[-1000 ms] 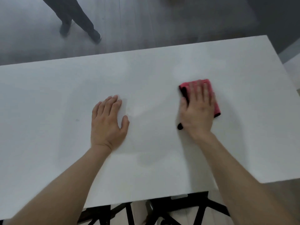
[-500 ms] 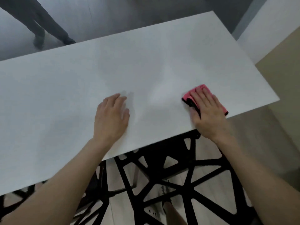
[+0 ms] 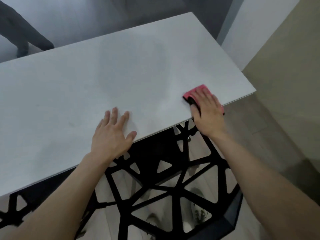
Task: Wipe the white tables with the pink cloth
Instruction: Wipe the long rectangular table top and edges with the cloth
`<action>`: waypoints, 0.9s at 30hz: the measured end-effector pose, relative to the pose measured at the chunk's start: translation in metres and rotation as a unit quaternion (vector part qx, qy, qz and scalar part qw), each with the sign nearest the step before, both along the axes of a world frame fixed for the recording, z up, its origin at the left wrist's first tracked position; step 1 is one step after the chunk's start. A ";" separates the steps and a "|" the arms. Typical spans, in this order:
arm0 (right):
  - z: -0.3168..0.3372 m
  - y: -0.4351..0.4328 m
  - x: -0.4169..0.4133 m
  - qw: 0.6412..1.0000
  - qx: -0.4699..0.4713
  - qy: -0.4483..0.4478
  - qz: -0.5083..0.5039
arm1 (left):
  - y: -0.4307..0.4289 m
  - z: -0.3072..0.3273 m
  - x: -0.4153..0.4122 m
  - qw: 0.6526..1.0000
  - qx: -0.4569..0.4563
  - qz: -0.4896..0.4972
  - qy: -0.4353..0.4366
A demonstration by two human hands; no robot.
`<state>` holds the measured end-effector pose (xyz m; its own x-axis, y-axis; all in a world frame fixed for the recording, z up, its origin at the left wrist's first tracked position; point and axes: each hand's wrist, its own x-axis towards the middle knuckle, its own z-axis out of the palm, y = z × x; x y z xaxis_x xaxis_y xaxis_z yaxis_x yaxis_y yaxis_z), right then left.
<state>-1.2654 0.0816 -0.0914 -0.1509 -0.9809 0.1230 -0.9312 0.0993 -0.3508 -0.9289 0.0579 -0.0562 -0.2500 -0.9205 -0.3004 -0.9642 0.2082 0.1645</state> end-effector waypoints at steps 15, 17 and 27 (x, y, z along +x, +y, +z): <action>-0.012 -0.004 -0.006 0.975 -0.034 0.031 0.217 | -0.031 0.044 -0.072 0.987 0.107 0.103 -0.068; -0.011 -0.019 -0.064 0.985 -0.014 0.037 0.168 | -0.035 0.044 -0.102 0.990 0.086 0.106 -0.036; 0.000 -0.035 -0.081 0.996 0.043 0.043 -0.059 | -0.070 0.044 -0.173 0.982 0.106 0.118 -0.099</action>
